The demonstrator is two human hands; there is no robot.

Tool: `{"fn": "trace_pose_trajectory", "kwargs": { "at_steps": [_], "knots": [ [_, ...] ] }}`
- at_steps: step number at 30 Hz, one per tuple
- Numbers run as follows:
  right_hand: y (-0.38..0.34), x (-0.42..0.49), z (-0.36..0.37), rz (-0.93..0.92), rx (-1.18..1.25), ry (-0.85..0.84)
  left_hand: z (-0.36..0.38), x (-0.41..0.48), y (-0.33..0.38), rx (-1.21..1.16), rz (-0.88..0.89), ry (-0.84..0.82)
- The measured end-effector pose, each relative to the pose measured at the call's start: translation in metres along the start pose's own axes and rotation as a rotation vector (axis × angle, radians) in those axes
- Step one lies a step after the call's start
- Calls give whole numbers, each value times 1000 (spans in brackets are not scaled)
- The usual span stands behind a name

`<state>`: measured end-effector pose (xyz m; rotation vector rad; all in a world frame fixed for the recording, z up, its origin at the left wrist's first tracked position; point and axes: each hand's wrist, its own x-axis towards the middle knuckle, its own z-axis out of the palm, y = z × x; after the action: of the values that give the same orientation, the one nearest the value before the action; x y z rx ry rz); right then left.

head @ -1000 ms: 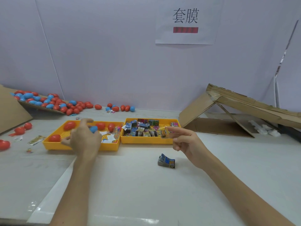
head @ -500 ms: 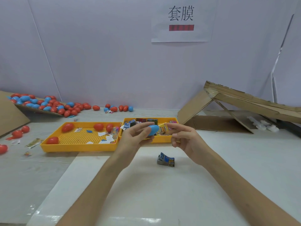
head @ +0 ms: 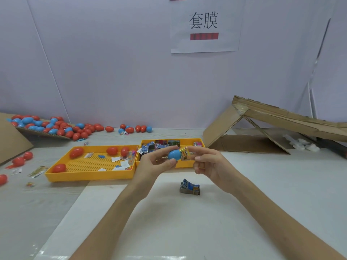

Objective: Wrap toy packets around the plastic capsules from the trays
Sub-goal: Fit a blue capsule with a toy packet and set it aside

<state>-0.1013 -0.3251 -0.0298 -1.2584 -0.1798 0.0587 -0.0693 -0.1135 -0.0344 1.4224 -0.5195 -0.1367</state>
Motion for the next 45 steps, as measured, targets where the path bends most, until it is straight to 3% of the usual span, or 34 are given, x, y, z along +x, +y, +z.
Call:
{"fn": "trace_pose_trajectory", "kwargs": {
  "at_steps": [8,14,26,36,45],
  "knots": [
    [3,1,-2,25,-56,5,4,1,-5,166,78,62],
    [5,-2,5,17,-199,-23,3,5,-12,222,29,164],
    [17,-3,14,-204,-366,103,4,7,-16,149,-23,202],
    [18,-2,16,-304,-326,214,1,7,-14,74,-59,251],
    [20,-1,12,-217,-274,118,4,5,-14,49,-79,196]
  ]
}}
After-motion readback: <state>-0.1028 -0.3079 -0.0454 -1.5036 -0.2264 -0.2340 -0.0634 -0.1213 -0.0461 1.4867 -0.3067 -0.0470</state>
